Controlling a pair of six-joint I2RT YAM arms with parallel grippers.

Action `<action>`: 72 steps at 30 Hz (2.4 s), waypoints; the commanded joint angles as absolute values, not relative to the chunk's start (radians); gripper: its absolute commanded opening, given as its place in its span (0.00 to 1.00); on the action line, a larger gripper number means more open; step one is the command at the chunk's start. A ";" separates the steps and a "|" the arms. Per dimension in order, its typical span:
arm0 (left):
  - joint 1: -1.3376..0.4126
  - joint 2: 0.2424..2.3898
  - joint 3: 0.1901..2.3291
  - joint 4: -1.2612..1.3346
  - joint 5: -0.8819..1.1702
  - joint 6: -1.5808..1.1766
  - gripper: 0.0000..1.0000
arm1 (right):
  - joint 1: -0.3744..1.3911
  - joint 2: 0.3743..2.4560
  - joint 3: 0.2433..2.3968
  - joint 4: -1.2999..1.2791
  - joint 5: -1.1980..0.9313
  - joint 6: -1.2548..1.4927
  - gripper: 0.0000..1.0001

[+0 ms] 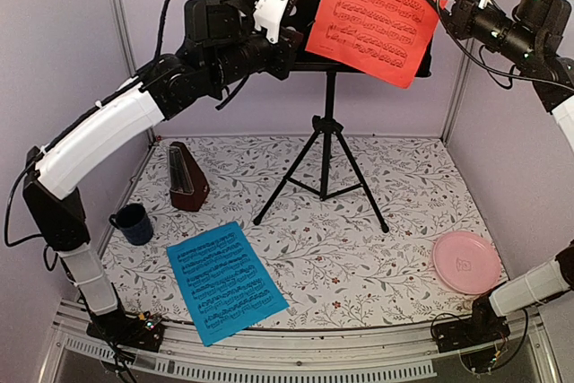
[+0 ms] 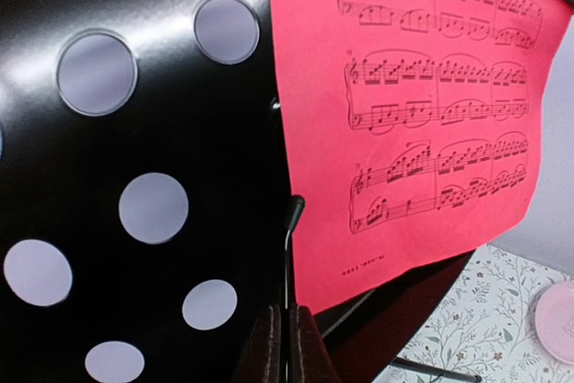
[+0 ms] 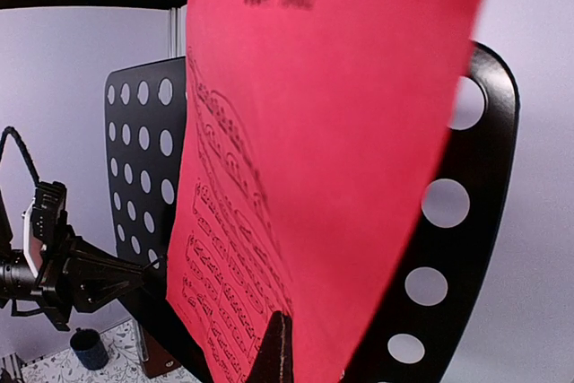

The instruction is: Set up the instrument practice props

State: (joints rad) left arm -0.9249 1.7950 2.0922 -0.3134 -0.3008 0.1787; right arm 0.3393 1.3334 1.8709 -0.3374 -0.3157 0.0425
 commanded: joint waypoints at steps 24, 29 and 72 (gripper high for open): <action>-0.959 1.642 1.775 0.103 -0.155 0.292 0.00 | 0.336 1.452 1.921 -0.159 -0.526 -0.029 0.00; -0.959 1.637 1.754 0.117 -0.135 0.296 0.00 | 0.336 1.493 1.954 -0.133 -0.608 -0.055 0.00; -0.957 1.637 1.736 0.132 -0.089 0.314 0.00 | 0.502 1.765 2.229 -0.056 -0.608 -0.074 0.00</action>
State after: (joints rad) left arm -0.9443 1.6623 1.7508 0.1104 -0.1341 0.3046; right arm 0.4904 1.7382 2.1876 -0.0803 -0.6228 -0.0654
